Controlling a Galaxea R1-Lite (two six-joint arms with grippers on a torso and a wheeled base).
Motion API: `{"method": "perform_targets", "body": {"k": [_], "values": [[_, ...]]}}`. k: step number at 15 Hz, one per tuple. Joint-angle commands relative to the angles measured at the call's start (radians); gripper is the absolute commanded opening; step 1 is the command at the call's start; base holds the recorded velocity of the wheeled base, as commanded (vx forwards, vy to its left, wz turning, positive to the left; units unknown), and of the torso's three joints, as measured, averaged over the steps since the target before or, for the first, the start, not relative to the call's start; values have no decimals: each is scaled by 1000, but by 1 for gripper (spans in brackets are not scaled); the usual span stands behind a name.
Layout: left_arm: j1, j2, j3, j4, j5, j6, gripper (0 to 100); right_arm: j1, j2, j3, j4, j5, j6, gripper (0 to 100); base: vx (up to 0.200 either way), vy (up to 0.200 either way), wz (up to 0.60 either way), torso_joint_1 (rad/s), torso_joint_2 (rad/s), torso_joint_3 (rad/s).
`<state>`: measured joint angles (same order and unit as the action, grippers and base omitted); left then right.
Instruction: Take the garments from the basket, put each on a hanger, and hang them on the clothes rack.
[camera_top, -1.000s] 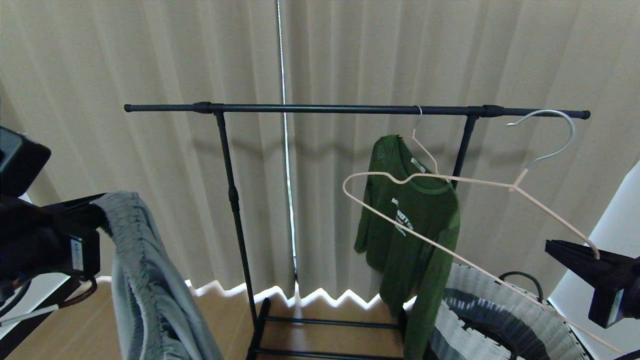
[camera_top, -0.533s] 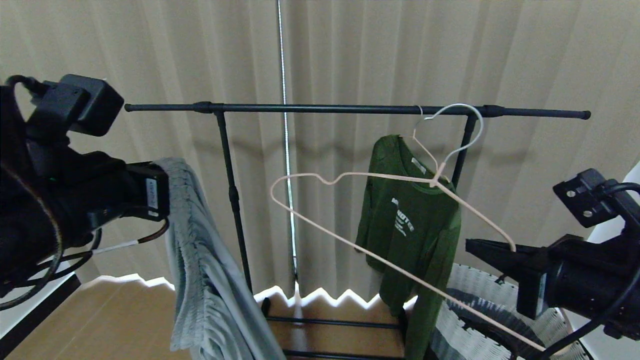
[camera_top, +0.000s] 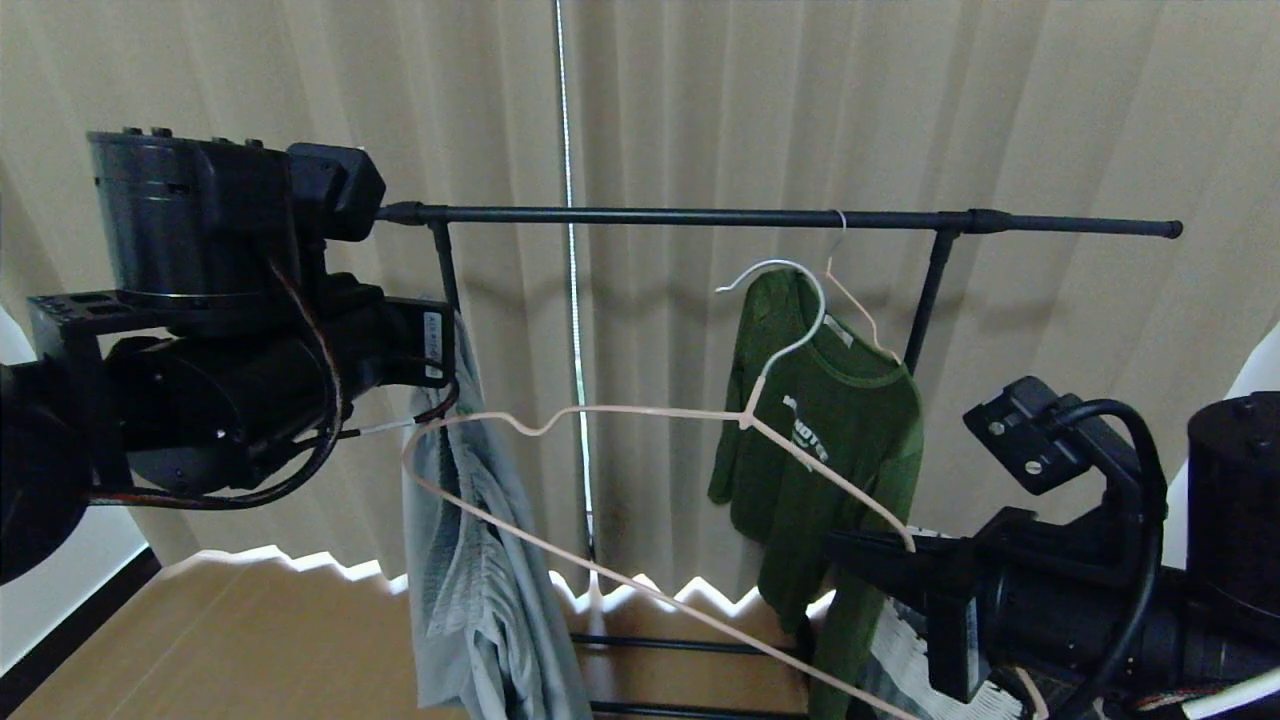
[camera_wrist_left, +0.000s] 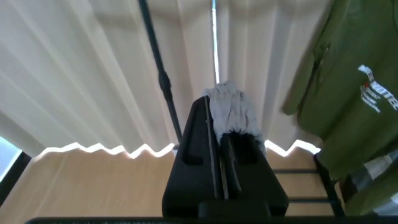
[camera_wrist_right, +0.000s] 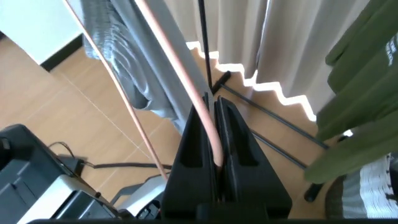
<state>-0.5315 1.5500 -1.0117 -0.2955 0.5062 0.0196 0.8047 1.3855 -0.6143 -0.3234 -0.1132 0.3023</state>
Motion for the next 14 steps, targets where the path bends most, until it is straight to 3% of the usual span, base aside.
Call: {"method": "perform_targets", "body": {"k": [1, 6, 14], "values": [[-5, 13, -4, 1, 9, 0, 0, 1, 46, -15, 4, -5, 0, 0, 0, 0, 0, 0, 0, 0], [-4, 9, -5, 53, 104, 34, 0, -58, 61, -41, 18, -19, 0, 0, 0, 0, 0, 0, 0, 0], [-31, 42, -47, 76, 104, 28, 0, -70, 147, -160, 17, -45, 34, 0, 0, 0, 0, 0, 0, 0]]}}
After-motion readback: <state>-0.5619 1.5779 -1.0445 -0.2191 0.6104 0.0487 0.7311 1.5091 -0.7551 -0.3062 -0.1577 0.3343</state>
